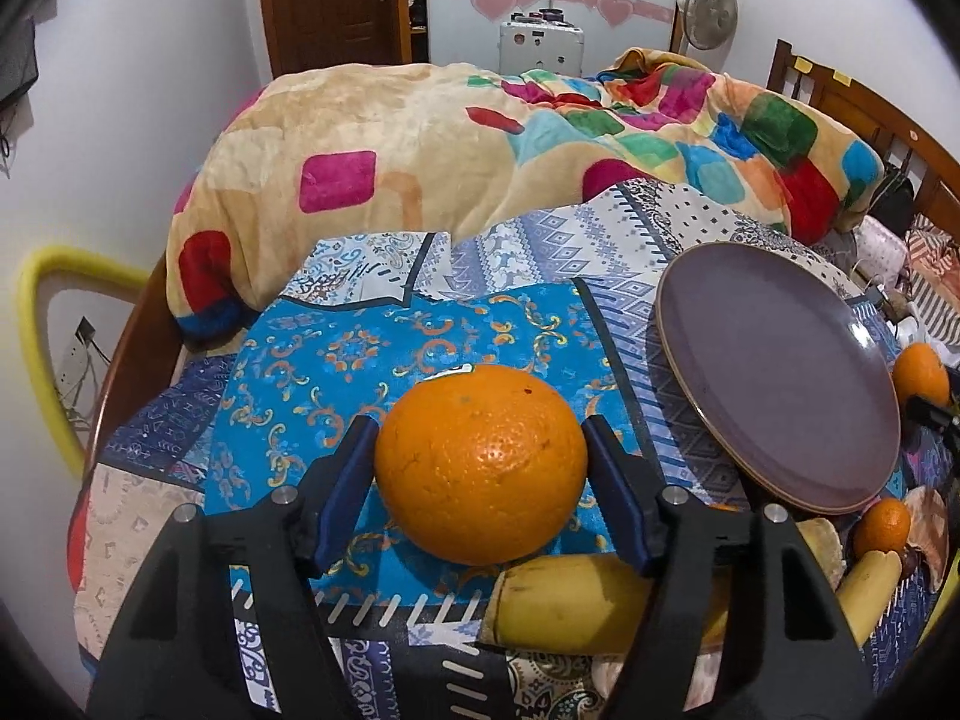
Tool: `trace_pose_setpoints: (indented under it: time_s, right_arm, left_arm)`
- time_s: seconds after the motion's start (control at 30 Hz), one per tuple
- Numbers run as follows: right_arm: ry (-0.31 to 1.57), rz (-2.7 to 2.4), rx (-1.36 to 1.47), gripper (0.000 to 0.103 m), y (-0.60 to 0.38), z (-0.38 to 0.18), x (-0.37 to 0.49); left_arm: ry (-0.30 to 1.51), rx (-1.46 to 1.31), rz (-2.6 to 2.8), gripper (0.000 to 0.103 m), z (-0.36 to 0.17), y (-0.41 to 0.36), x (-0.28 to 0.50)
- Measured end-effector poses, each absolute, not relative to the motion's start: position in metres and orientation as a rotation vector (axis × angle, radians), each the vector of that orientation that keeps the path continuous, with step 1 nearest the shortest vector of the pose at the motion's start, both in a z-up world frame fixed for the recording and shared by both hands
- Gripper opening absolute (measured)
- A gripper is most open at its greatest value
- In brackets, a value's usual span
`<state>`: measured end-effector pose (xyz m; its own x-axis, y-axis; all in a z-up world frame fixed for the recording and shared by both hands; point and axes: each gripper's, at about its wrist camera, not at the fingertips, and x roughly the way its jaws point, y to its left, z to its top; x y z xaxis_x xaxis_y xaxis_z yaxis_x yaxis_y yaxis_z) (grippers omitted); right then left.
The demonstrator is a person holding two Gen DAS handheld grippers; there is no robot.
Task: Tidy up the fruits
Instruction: 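Carry both held oranges onto the brown plate, opening the right tool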
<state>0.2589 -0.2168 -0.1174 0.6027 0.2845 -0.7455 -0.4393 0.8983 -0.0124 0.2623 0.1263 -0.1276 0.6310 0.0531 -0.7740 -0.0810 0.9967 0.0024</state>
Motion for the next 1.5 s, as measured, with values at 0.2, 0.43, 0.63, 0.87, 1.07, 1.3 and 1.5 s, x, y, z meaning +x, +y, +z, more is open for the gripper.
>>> trace_pose_setpoints:
  time_s: [0.2, 0.43, 0.63, 0.87, 1.07, 1.3, 1.5]
  right_arm:
    - [0.772, 0.411, -0.213, 0.064, -0.218, -0.097, 0.255]
    - [0.704, 0.421, -0.217, 0.064, -0.213, -0.077, 0.255]
    - [0.672, 0.438, -0.203, 0.064, -0.204, -0.067, 0.263]
    - [0.651, 0.452, -0.185, 0.064, -0.190, -0.063, 0.278]
    - [0.670, 0.473, -0.191, 0.064, -0.175, -0.069, 0.294]
    - [0.733, 0.498, -0.212, 0.064, -0.161, -0.086, 0.313]
    - [0.789, 0.520, -0.240, 0.064, -0.149, -0.100, 0.324]
  left_arm:
    - [0.865, -0.016, 0.065, 0.068, -0.113, 0.119, 0.259]
    - [0.828, 0.016, 0.041, 0.068, -0.088, 0.103, 0.261]
    - [0.795, 0.044, 0.008, 0.068, -0.069, 0.084, 0.266]
    - [0.789, 0.044, -0.045, 0.068, -0.061, 0.060, 0.280]
    - [0.804, 0.018, -0.085, 0.068, -0.064, 0.048, 0.298]
    - [0.866, 0.016, -0.105, 0.068, -0.076, 0.039, 0.324]
    - [0.953, 0.041, -0.124, 0.068, -0.091, 0.026, 0.342]
